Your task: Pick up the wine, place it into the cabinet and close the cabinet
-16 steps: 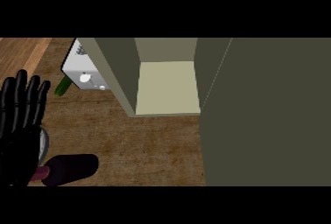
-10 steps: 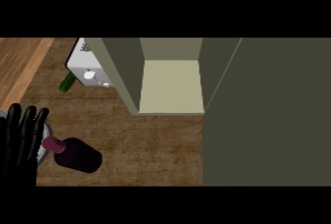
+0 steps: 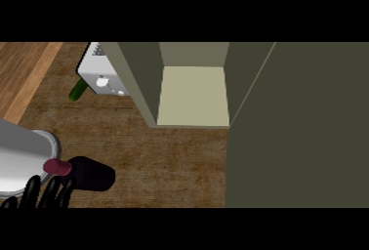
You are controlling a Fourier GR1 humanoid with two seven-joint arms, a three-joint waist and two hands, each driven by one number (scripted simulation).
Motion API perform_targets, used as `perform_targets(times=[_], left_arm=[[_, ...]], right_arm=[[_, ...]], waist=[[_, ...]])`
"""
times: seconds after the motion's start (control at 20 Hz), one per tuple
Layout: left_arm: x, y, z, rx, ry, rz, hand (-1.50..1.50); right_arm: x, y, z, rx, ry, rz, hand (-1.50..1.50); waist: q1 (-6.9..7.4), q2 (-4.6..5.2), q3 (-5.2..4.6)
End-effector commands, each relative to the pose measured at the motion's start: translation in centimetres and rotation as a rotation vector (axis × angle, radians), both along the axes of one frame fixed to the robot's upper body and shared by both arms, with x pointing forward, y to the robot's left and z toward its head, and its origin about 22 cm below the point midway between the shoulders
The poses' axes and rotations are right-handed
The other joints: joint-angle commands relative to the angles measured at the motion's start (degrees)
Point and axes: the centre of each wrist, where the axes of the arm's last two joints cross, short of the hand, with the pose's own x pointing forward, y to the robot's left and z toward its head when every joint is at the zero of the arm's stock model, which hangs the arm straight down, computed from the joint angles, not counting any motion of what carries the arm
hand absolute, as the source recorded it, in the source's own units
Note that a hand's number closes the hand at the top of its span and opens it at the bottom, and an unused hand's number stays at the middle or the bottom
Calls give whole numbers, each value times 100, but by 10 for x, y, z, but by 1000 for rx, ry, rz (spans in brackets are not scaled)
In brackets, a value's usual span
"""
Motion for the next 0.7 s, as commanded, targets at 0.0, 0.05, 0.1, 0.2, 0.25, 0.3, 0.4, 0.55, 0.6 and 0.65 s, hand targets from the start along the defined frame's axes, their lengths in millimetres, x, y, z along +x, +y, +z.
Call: perform_targets(times=[0.0,0.05,0.1,0.2,0.25,0.3,0.4,0.55,0.6,0.65], left_arm=[[-12,-23,13,-36,-10,-12,-150],[-13,-14,-6,-14,-1,9,-150],[-24,-20,8,-17,-3,2,-150],[-27,-18,21,-35,-2,9,-150],[-35,-21,11,-38,1,4,-150],[-33,-22,25,-52,-10,-4,-150],[-42,-23,18,-31,4,2,-150],[-43,-14,27,-69,3,26,-150],[-40,-11,41,-69,-4,26,-150],[-47,-14,43,-77,15,52,-150]], right_arm=[[-1,14,18,-11,16,41,-150],[-5,5,22,-18,17,44,-150],[-5,13,25,-4,39,48,-150],[-23,0,32,4,7,35,-150],[-13,3,39,-11,6,33,-150],[-8,6,27,-2,17,66,-150],[-17,5,36,-8,7,43,-150],[-16,2,45,-10,-2,53,-150],[-10,19,43,3,8,56,-150],[-27,1,45,-19,24,48,-150]], waist=[[-21,23,3],[-27,20,1],[-3,16,2],[-53,14,5],[-1,9,1],[-26,17,5],[-20,6,4],[-36,12,2],[-50,28,1],[-88,8,7]])
